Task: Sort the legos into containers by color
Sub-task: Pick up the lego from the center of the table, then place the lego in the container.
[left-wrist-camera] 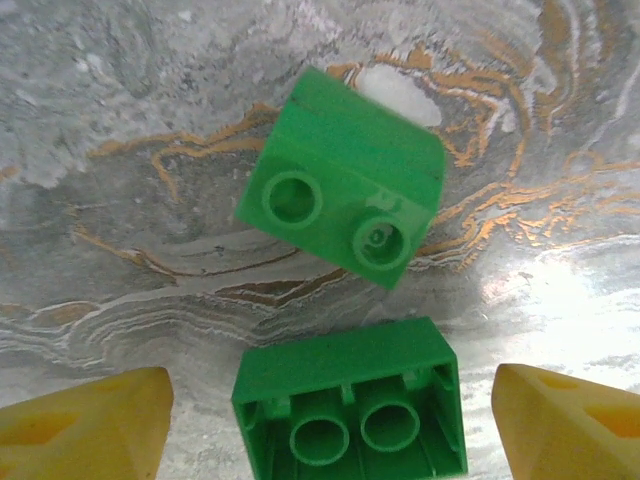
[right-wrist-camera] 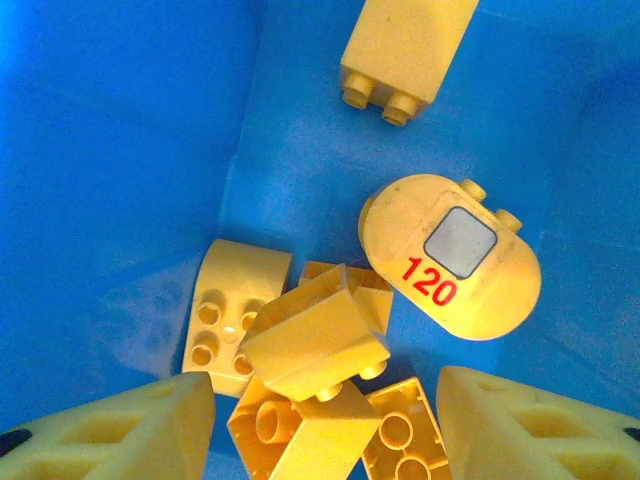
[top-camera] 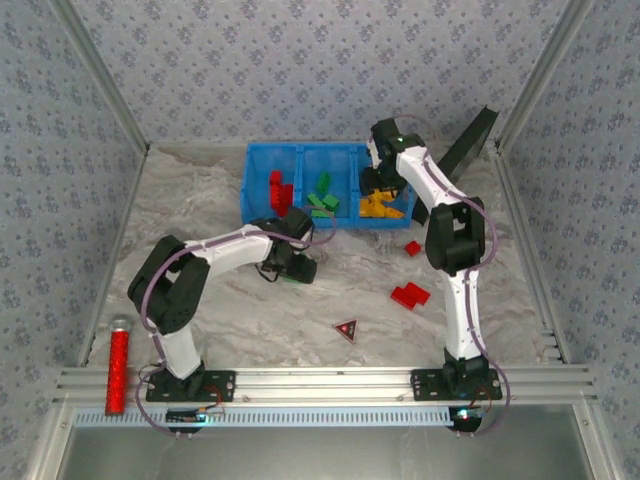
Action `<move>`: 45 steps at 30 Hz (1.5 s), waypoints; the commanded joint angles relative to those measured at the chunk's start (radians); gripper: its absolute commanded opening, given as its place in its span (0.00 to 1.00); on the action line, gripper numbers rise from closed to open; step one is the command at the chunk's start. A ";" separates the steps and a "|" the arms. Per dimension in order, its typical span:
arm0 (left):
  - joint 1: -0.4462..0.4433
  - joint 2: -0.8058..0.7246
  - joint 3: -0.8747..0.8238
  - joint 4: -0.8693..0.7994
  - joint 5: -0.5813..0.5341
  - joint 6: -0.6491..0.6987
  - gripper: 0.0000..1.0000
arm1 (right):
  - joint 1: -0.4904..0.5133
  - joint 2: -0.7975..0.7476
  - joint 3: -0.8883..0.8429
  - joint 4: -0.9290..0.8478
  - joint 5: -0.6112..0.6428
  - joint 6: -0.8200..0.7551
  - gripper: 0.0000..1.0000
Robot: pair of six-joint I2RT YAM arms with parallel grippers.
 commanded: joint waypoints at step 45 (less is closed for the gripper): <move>0.121 0.645 1.186 -0.283 0.029 0.197 0.45 | -0.112 -0.855 -1.154 0.187 -0.061 0.224 0.72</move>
